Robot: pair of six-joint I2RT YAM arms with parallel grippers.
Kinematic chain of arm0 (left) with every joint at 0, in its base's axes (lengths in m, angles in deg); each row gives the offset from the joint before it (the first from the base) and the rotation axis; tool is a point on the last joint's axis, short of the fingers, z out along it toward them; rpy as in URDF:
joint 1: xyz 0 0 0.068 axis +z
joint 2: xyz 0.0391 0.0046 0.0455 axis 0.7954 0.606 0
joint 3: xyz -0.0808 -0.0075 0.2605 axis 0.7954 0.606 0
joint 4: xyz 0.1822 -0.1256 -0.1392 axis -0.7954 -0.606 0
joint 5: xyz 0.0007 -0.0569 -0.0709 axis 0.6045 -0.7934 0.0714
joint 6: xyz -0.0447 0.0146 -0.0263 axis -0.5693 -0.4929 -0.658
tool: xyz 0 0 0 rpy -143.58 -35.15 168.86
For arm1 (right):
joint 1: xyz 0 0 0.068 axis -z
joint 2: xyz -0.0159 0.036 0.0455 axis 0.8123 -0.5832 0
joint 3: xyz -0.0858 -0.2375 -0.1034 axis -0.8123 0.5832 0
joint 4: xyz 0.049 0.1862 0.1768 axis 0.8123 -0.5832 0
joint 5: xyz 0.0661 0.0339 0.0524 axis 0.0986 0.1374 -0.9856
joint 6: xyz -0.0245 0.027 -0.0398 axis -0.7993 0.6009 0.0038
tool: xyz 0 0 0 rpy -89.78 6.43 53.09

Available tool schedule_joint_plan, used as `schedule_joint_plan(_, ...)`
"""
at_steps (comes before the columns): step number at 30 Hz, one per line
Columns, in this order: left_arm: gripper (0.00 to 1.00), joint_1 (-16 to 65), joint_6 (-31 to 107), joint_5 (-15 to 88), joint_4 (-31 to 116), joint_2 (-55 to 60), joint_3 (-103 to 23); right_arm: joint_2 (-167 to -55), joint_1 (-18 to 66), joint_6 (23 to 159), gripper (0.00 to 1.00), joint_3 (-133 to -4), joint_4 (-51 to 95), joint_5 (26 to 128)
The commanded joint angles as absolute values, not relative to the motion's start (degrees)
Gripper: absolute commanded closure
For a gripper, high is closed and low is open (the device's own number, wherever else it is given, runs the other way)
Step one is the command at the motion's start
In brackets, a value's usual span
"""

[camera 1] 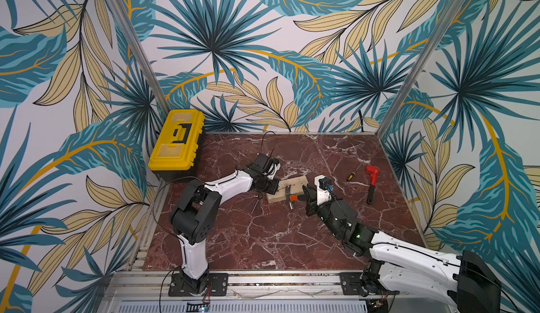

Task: Use a claw hammer to pull out a nail
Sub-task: Remove the nail from the mounting plate.

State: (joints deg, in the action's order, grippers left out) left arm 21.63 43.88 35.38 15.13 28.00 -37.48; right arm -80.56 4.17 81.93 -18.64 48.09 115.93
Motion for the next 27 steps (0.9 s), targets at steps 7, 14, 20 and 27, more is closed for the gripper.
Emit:
schedule_joint_plan(7, 0.79, 22.20, 43.30, 41.03, 6.73, 38.29, -32.06, -76.56, 4.45, 79.11, 1.00, -19.35, 42.36, 120.97)
schedule_joint_plan(14, 0.76, 22.55, 42.68, 41.78, 6.56, 38.67, -32.20, -71.53, 4.31, 78.62, 1.00, -20.63, 39.65, 120.67)
schedule_joint_plan(20, 0.76, 22.47, 43.17, 42.03, 6.60, 36.46, -32.20, -66.40, 4.30, 76.40, 1.00, -23.37, 33.78, 119.72)
schedule_joint_plan(27, 0.73, 22.46, 44.10, 42.22, 6.21, 29.09, -34.32, -63.24, 4.31, 77.83, 1.00, -27.76, 24.72, 120.99)
